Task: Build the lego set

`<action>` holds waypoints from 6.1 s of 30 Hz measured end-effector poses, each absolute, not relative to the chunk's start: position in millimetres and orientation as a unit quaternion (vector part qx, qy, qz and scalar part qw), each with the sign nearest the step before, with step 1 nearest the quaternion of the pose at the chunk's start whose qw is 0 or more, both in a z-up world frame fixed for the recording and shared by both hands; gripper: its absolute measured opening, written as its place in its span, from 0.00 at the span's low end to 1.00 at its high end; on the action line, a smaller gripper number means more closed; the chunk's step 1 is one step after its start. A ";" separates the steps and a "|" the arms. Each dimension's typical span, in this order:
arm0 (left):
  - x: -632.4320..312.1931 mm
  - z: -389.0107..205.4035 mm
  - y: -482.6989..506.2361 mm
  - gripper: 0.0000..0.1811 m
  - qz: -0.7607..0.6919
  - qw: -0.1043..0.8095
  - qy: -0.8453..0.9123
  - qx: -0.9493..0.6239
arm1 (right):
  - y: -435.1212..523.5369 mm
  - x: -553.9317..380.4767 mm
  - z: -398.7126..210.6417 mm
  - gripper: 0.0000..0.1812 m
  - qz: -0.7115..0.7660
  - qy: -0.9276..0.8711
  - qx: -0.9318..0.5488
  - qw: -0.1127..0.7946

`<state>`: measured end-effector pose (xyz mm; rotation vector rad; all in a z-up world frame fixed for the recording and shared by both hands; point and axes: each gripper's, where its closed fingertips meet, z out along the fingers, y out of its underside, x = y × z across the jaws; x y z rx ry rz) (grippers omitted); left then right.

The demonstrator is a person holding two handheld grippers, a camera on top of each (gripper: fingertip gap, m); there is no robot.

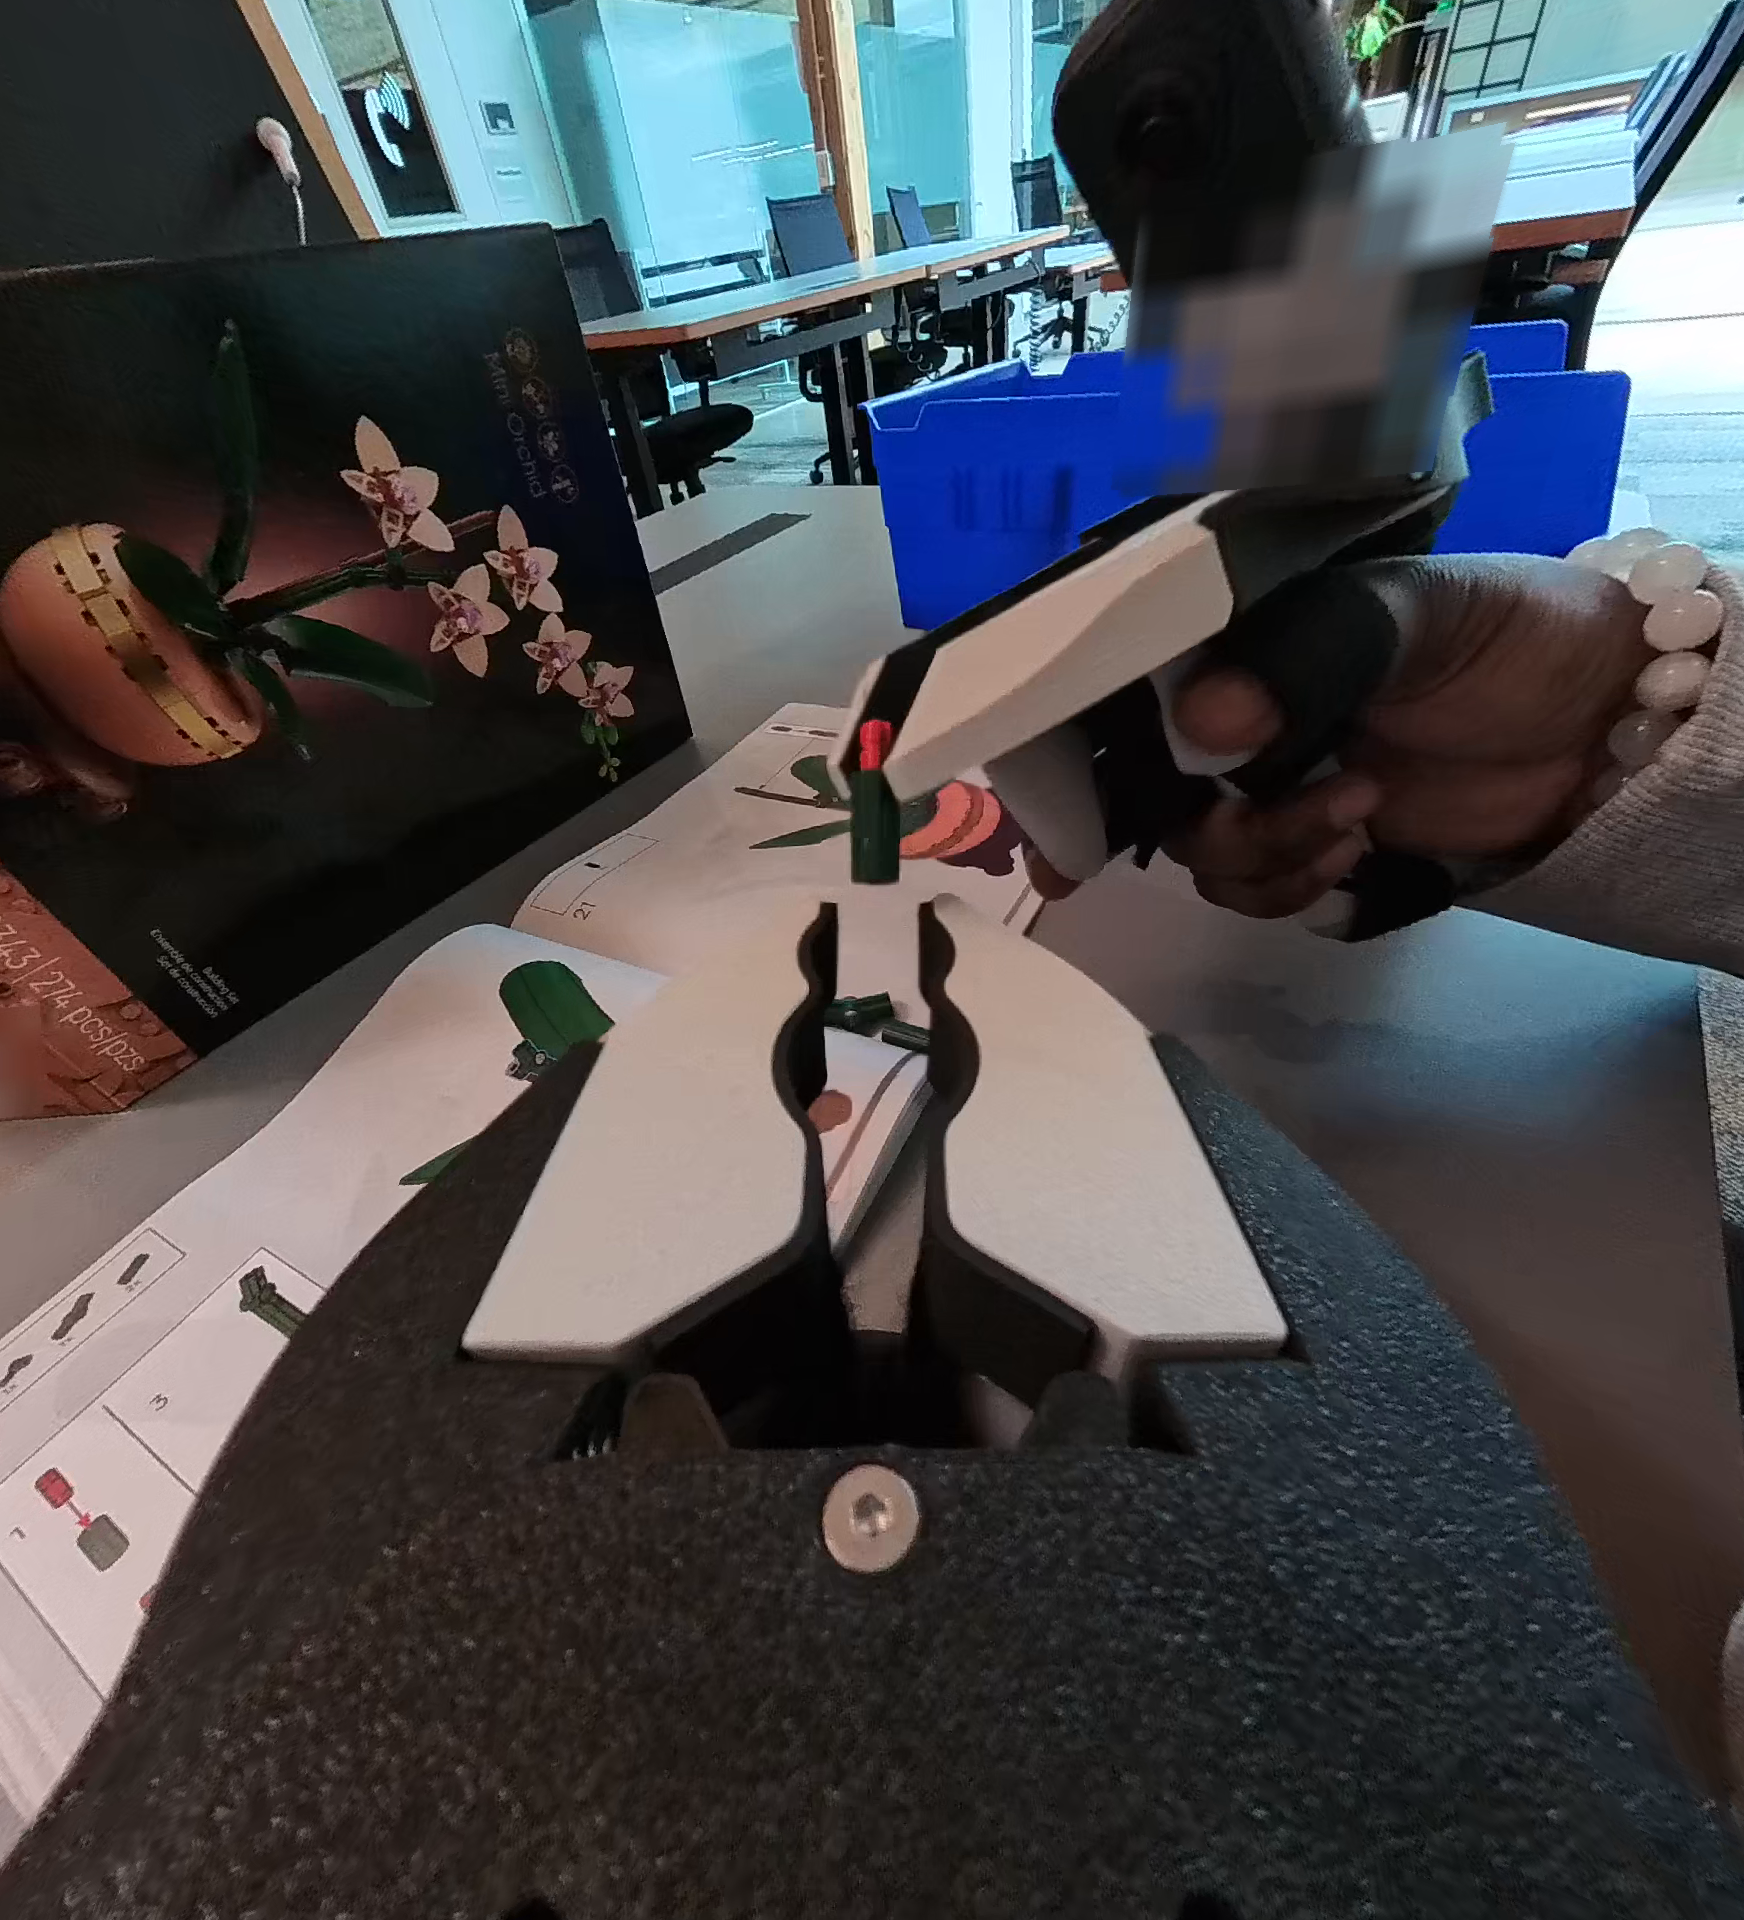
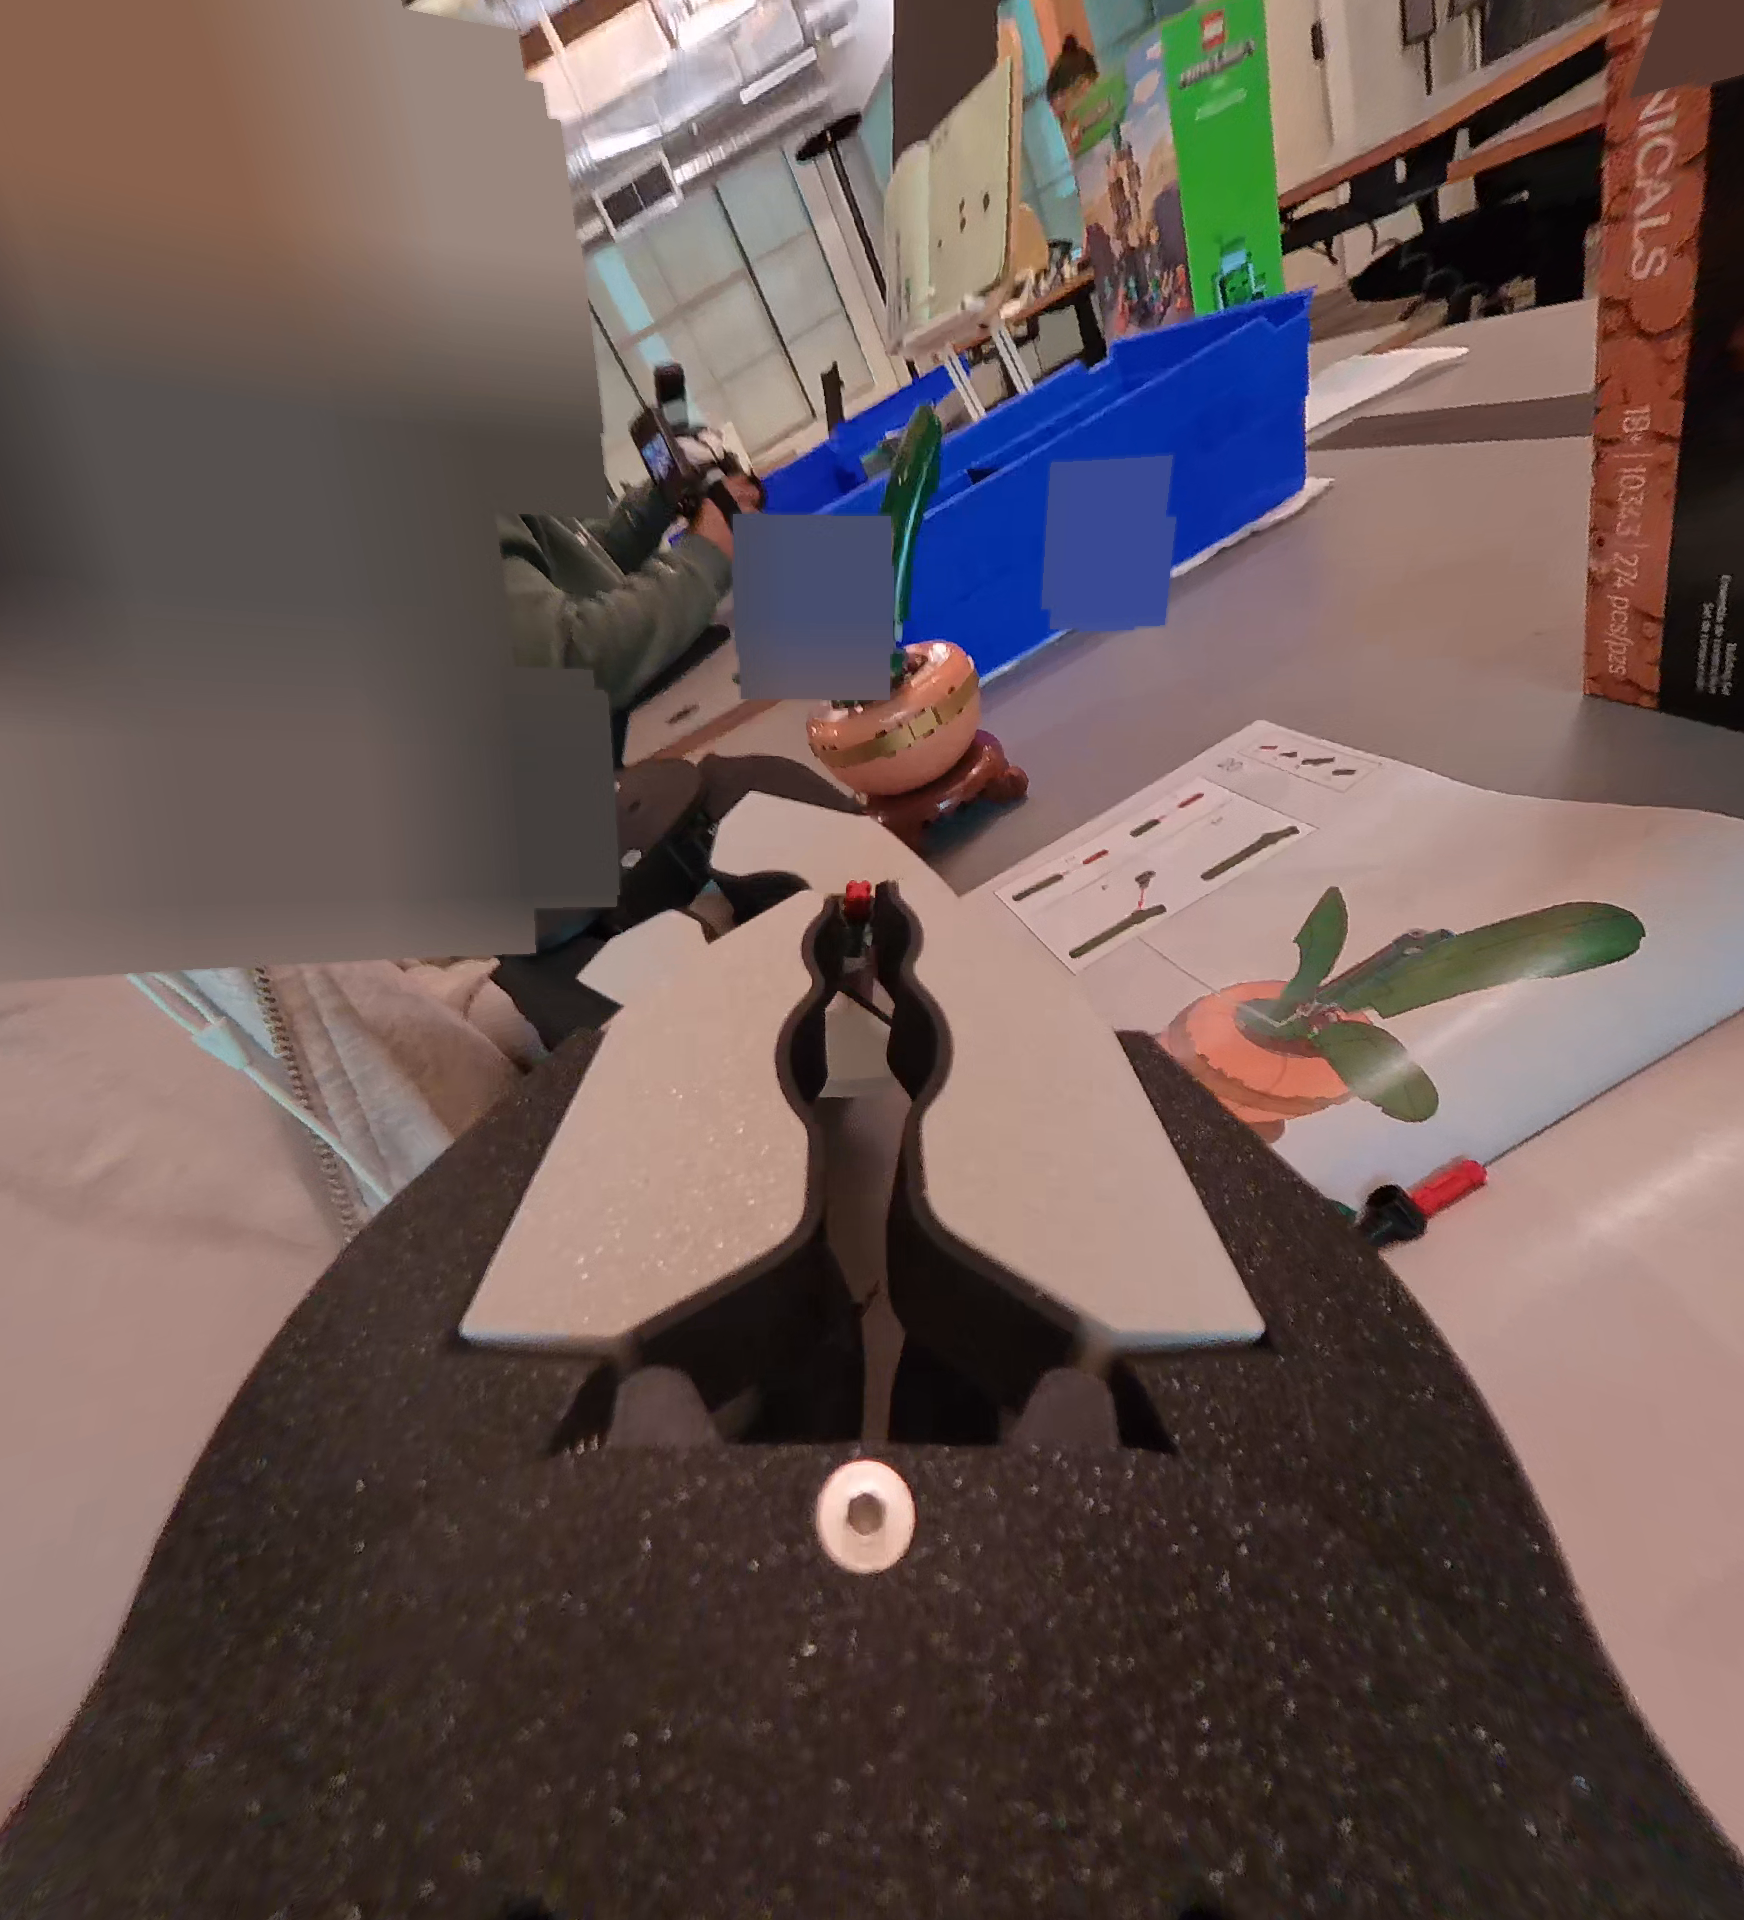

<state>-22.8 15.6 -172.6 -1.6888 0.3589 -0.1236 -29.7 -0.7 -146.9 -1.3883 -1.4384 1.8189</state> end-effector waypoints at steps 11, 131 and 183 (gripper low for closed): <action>-21.4 -178.6 17.1 0.03 -0.031 0.636 0.180 -0.750 | -7.3 -30.7 -163.5 0.03 0.594 -0.576 -0.512 0.231; -35.7 -169.0 4.7 0.02 -0.178 0.648 0.131 -0.729 | 10.2 -47.2 -115.8 0.03 0.657 -0.539 -0.389 0.355; -44.7 -165.9 5.5 0.02 -0.182 0.658 0.106 -0.723 | 26.2 -49.2 -147.2 0.03 0.607 -0.543 -0.457 0.358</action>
